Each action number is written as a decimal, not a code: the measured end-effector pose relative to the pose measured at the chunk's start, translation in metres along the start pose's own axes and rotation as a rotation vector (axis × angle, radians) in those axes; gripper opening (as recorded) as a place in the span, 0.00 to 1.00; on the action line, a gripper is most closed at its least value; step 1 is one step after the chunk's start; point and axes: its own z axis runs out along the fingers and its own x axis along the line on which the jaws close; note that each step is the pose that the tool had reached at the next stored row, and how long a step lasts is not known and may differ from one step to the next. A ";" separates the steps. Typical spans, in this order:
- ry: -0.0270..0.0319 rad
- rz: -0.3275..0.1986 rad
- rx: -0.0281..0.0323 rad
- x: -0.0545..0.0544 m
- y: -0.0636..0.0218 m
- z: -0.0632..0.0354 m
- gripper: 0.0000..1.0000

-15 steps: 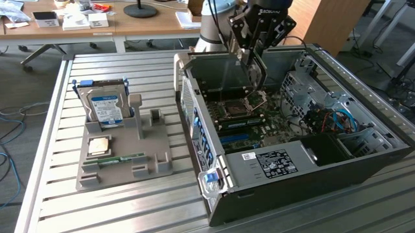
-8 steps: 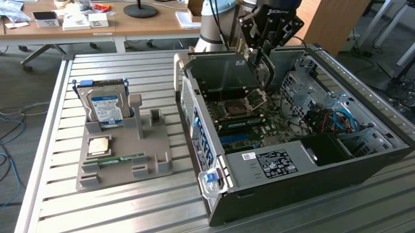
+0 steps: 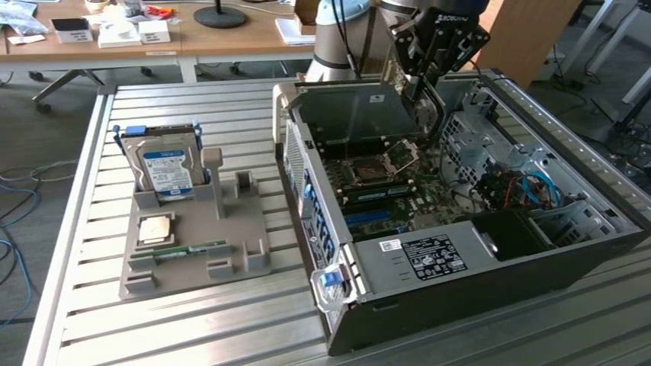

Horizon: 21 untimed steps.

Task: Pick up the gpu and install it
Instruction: 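Pick up the gpu and move the gpu toward the slot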

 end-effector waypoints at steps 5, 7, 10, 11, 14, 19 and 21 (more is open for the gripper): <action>0.0000 0.000 0.0000 -0.013 0.0006 0.0003 0.27; 0.0001 0.000 0.0000 -0.018 0.0009 0.0005 0.27; 0.0000 0.000 -0.0001 -0.026 0.0012 0.0007 0.27; 0.0001 0.000 -0.0001 -0.029 0.0014 0.0008 0.27; 0.0000 0.000 -0.0001 -0.036 0.0017 0.0010 0.27; 0.0000 0.000 0.0000 -0.049 0.0023 0.0013 0.27; 0.0000 0.000 -0.0002 -0.054 0.0025 0.0015 0.27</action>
